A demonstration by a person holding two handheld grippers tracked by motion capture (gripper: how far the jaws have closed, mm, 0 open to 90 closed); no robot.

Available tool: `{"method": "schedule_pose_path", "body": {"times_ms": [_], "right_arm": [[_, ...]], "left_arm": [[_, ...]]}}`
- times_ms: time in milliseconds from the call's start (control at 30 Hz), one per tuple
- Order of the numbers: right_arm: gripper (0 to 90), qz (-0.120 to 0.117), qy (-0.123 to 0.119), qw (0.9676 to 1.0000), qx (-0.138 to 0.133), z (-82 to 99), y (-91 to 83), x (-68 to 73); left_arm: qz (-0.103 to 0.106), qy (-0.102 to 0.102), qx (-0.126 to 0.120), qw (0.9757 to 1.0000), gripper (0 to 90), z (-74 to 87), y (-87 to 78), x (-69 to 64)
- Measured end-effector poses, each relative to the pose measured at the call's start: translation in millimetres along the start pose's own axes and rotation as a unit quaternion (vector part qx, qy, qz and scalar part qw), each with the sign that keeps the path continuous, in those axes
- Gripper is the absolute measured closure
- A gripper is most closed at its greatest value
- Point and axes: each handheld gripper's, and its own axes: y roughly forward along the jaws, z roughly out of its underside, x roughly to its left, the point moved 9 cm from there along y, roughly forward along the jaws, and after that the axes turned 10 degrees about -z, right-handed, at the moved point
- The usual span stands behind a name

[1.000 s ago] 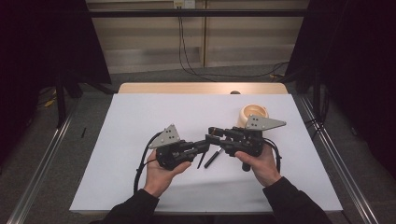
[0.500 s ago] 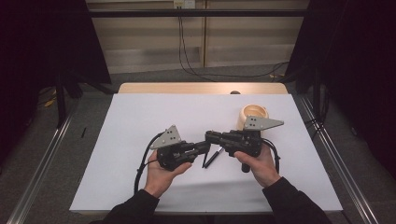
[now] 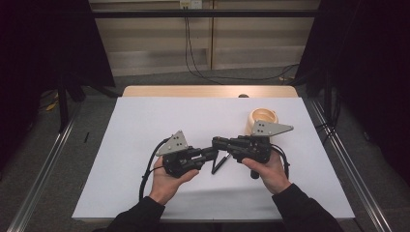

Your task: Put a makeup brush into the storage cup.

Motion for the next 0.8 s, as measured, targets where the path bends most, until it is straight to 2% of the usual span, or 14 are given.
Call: {"method": "schedule_pose_path", "body": {"times_ms": [67,200,400,500,533,567,600,633,800], "right_arm": [[84.4,0.005,-0.005,1.0000,0.004,0.9,-0.3,-1.2],[84.4,0.009,-0.012,0.9999,0.003,0.1,-1.2,-1.2],[84.4,0.008,-0.014,0.9999,0.004,0.5,-1.5,-1.9],[84.4,0.012,-0.015,0.9998,0.004,-0.1,-1.9,-2.3],[84.4,0.011,-0.011,0.9999,0.000,-0.6,-2.0,-2.3],[84.4,0.011,-0.012,0.9999,0.000,-0.9,-2.7,-2.9],[84.4,0.012,-0.013,0.9998,0.000,-1.1,-3.1,-3.5],[84.4,0.014,-0.011,0.9998,-0.001,-1.2,-3.5,-3.7],[84.4,0.014,-0.014,0.9998,-0.001,-1.6,-4.7,-4.2]], "left_arm": [[-0.006,-0.005,0.000,1.0000,68.5,-0.3,0.2,1.0],[-0.013,-0.009,0.002,0.9999,56.4,-0.2,0.4,3.3],[-0.031,0.003,0.003,0.9995,41.2,0.8,1.2,7.3],[-0.046,0.005,0.001,0.9989,28.5,0.5,2.5,8.8],[-0.039,0.003,-0.002,0.9992,25.3,0.3,3.2,8.3],[-0.051,0.007,0.004,0.9987,22.8,1.0,3.0,10.2],[-0.048,0.002,-0.002,0.9989,18.7,0.6,4.1,9.7],[-0.056,0.005,0.006,0.9984,14.9,1.7,3.6,11.3],[-0.059,0.003,0.007,0.9982,6.3,2.1,3.1,13.6]]}}
